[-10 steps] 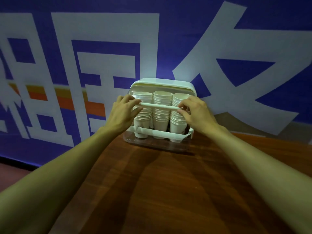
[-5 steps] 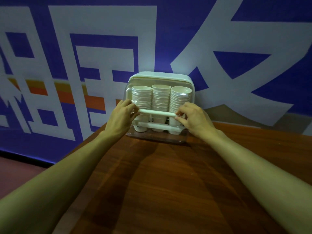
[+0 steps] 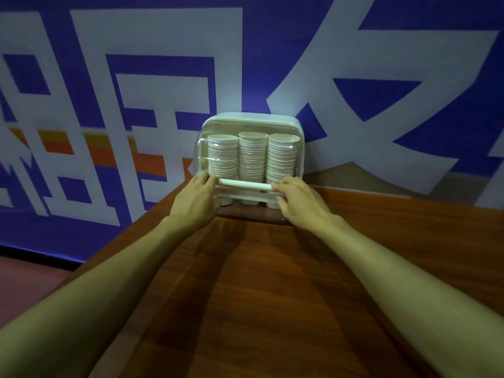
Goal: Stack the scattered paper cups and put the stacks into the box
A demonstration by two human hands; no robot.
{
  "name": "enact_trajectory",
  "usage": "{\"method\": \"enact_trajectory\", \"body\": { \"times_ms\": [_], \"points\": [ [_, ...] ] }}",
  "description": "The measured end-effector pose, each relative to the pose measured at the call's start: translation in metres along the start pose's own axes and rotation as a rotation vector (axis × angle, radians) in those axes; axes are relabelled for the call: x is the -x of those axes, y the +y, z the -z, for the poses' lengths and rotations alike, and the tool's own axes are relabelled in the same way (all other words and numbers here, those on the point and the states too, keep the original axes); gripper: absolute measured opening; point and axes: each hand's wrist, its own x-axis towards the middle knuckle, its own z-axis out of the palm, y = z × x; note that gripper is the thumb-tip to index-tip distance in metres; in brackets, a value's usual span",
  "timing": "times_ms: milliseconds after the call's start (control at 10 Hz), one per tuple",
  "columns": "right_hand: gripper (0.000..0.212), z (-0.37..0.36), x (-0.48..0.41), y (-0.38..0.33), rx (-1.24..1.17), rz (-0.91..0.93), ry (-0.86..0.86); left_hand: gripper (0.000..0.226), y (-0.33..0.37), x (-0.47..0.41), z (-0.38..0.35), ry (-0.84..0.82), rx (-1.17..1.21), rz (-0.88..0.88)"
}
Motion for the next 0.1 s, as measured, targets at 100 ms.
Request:
{"method": "enact_trajectory", "body": {
  "times_ms": [100],
  "points": [
    [0.058, 0.0032, 0.0088, 0.0016, 0.011, -0.027, -0.166, 0.050, 0.0103, 0.0037, 0.0073, -0.095, -0.009, 0.033]
  ]
}}
